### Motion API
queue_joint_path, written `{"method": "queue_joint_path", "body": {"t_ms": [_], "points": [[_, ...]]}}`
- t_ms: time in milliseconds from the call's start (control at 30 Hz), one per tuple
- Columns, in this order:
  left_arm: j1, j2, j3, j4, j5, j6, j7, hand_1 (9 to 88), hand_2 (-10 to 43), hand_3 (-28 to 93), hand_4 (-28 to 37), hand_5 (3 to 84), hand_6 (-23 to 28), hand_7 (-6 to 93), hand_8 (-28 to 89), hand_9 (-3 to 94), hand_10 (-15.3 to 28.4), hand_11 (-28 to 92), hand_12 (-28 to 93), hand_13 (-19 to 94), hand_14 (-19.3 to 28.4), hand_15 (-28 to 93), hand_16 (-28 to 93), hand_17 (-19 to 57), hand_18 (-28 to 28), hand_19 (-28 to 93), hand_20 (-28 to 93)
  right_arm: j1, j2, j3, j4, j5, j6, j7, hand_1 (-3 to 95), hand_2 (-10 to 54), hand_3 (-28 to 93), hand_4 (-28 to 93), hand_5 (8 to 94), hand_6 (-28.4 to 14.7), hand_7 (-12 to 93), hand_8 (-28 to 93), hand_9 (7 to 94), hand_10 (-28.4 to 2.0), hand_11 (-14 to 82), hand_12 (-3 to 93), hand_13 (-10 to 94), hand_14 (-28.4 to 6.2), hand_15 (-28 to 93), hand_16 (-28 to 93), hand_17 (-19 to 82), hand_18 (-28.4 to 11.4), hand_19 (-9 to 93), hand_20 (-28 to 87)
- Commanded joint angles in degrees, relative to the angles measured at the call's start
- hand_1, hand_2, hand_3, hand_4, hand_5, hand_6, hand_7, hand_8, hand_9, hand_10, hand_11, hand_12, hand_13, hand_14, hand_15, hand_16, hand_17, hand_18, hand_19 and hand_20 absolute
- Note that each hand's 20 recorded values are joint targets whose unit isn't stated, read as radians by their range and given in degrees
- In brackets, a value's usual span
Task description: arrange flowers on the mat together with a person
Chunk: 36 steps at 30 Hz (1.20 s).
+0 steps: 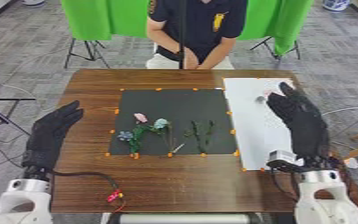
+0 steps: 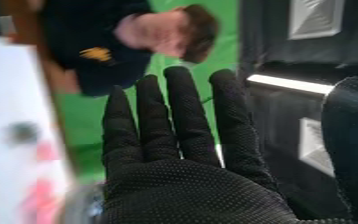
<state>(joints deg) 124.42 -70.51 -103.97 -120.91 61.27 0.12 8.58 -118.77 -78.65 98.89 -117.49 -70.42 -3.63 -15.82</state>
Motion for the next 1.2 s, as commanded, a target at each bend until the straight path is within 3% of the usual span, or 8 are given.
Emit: {"method": "queue_joint_path", "body": {"t_ms": [33, 533, 733, 1200], "points": [[0.8, -0.83, 0.74, 0.07, 0.76, -0.96, -0.51, 23.6, 5.1, 63, -24.1, 46.6, 6.8, 5.9, -5, 43.9, 15.0, 13, 13, 30, 16.1, 7, 3, 3.1, 10.9, 5, 13, -4.9, -4.5, 0.3, -0.8, -1.2, -2.2, -0.1, 9.9, 1.3, 80, -17, 41.5, -1.0, 9, -9, 44.9, -15.9, 4.9, 11.6, 32, -13.8, 9, 15, 19, -12.7, 3, 28], [0.6, -1.09, 0.73, 0.22, 0.59, -0.96, -0.52, 23.5, 5.2, 63, -24.0, 46.5, 6.9, 6.0, -5, 43.8, 15.0, 13, 13, 30, 16.1, 7, 3, 3.0, 10.9, 5, 13, -4.4, -5.7, 0.8, -0.2, -1.0, -3.2, 0.0, 9.1, 1.6, 81, -17, 40.8, -1.7, 8, -9, 44.8, -15.8, 5.1, 11.5, 32, -13.4, 9, 13, 19, -12.1, 2, 28], [0.5, -0.84, 0.63, 0.39, 0.26, -0.80, -0.41, 23.6, 5.3, 63, -23.9, 46.5, 6.9, 5.8, -5, 43.8, 14.9, 13, 13, 30, 16.0, 7, 3, 3.0, 10.9, 5, 13, -4.0, -5.4, 1.7, -0.2, -1.7, -3.1, -0.5, 12.5, -4.1, 81, -17, 40.7, -1.7, 9, -9, 45.0, -15.7, 5.1, 11.6, 32, -13.2, 10, 13, 20, -12.2, 2, 28], [0.2, -0.97, 0.42, 0.48, 0.15, -0.96, -0.16, 23.6, 5.4, 63, -23.5, 46.3, 6.9, 5.8, -5, 43.6, 14.9, 13, 12, 30, 16.0, 7, 3, 3.0, 10.8, 5, 13, -3.7, -5.1, 1.6, 0.1, -2.0, -3.5, -0.5, 13.9, -5.2, 80, -17, 40.9, -1.8, 10, -9, 45.5, -15.3, 5.3, 11.8, 33, -13.2, 10, 13, 20, -12.3, 3, 28]]}}
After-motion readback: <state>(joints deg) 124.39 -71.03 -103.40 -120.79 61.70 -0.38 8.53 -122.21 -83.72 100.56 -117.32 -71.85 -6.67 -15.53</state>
